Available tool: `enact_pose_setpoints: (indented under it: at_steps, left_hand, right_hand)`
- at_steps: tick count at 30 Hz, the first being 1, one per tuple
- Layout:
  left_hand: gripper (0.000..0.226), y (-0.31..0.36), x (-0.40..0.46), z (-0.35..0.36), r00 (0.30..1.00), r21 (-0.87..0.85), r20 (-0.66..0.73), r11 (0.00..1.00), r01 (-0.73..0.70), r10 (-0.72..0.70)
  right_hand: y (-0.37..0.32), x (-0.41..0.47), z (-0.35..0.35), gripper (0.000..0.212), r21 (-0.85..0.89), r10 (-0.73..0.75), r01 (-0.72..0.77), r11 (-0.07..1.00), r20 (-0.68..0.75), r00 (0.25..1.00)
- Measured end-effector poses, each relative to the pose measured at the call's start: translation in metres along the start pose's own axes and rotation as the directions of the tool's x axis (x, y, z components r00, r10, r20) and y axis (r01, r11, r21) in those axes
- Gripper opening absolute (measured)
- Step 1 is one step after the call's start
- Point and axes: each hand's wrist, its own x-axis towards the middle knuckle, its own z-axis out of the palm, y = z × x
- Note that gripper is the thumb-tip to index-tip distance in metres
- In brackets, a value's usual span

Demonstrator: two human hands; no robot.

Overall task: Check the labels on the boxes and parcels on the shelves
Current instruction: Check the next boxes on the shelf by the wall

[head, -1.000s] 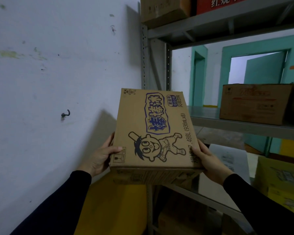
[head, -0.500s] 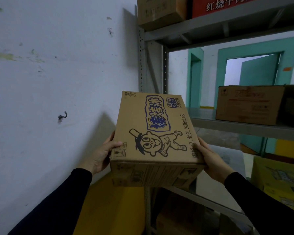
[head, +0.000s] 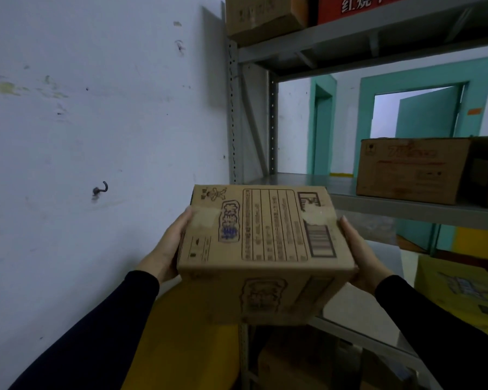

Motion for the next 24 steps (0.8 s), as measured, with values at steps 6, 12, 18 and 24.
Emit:
enact_pose_setpoints:
  at_steps: [6,12,18,24]
  left_hand:
    - [0.046,-0.010,0.006,-0.002,0.999,-0.015,-0.015,0.999,0.047,-0.047]
    - [0.044,-0.010,0.003,-0.015,0.999,0.007,0.040,1.000,-0.006,0.006]
    - [0.077,-0.003,0.007,-0.026,0.980,-0.204,0.001,0.959,0.196,-0.200]
    - [0.035,-0.023,-0.004,-0.012,0.971,-0.222,-0.178,0.968,0.116,-0.158]
  right_hand:
    - [0.012,0.004,-0.003,0.054,0.020,0.000,0.000,1.000,-0.035,0.999]
    - [0.006,0.002,-0.010,0.048,0.068,-0.003,0.007,0.998,-0.063,0.998]
    - [-0.018,-0.001,-0.002,0.041,-0.157,-0.106,0.102,0.982,-0.019,0.994]
    - [-0.029,0.007,0.019,0.032,-0.373,-0.228,0.196,0.907,-0.043,0.973]
